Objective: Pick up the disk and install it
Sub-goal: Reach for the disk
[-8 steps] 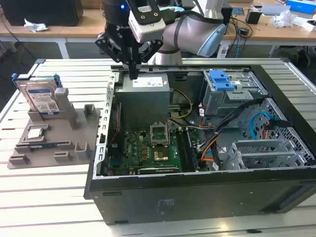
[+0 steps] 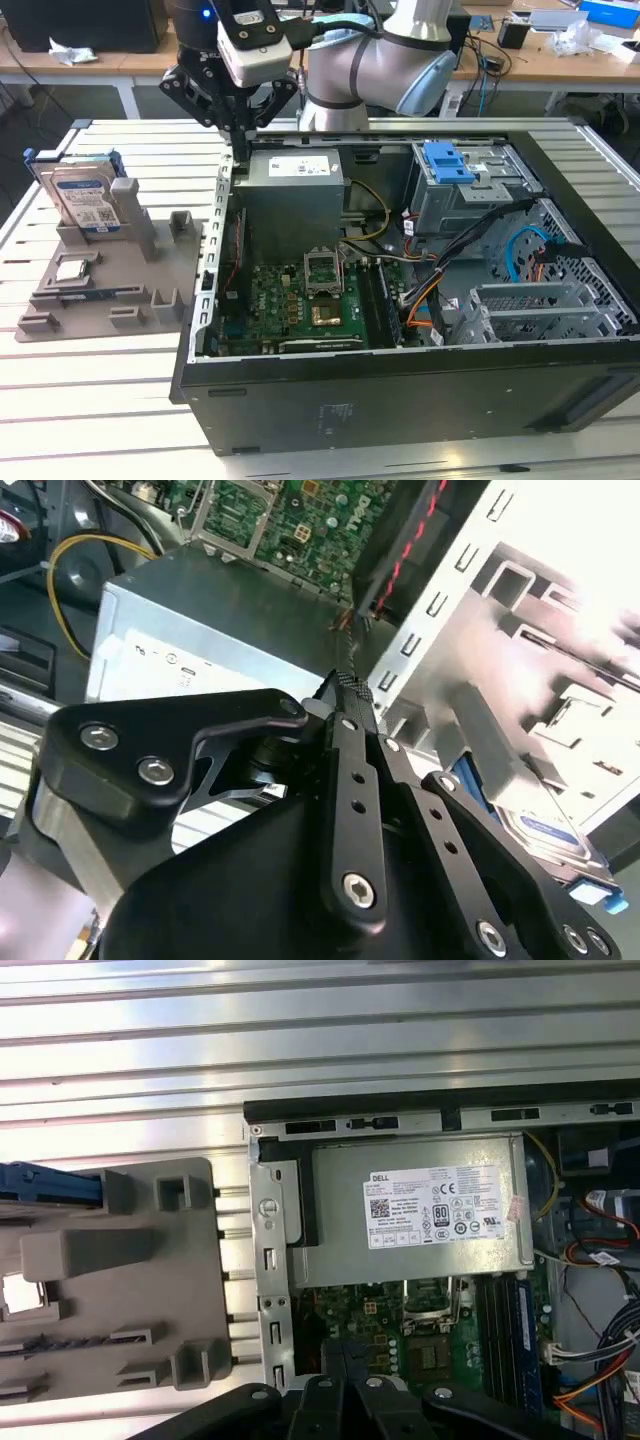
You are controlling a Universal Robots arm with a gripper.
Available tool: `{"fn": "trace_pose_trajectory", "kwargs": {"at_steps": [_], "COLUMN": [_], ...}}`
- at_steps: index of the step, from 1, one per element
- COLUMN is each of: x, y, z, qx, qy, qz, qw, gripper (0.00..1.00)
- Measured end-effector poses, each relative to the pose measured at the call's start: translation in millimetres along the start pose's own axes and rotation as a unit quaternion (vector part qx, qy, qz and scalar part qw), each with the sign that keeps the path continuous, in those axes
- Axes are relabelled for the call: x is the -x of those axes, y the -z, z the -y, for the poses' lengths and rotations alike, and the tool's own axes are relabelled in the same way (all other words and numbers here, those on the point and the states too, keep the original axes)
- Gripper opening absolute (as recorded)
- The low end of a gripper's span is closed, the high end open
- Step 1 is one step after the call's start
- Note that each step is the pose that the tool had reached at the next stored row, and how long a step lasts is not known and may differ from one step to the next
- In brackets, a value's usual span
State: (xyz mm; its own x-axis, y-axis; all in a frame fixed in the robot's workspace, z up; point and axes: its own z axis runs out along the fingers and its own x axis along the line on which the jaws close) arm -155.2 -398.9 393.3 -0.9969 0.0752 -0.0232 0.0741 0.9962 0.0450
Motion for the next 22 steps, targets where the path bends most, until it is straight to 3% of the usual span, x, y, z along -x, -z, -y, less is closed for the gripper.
{"fn": "trace_pose_trajectory", "kwargs": {"at_steps": [19,20,22], "x": [-63.6,-67.6,-82.4], "y": [1.6,1.8,2.1], "z": [4.7,5.0,6.1], "qx": [0.0000,0.0000,0.0001], "qy": [0.000,0.000,0.000], "qz": [0.0000,0.0000,0.0001], "qw": [1.0000,1.0000,1.0000], "gripper": [0.10,0.10,0.10]}}
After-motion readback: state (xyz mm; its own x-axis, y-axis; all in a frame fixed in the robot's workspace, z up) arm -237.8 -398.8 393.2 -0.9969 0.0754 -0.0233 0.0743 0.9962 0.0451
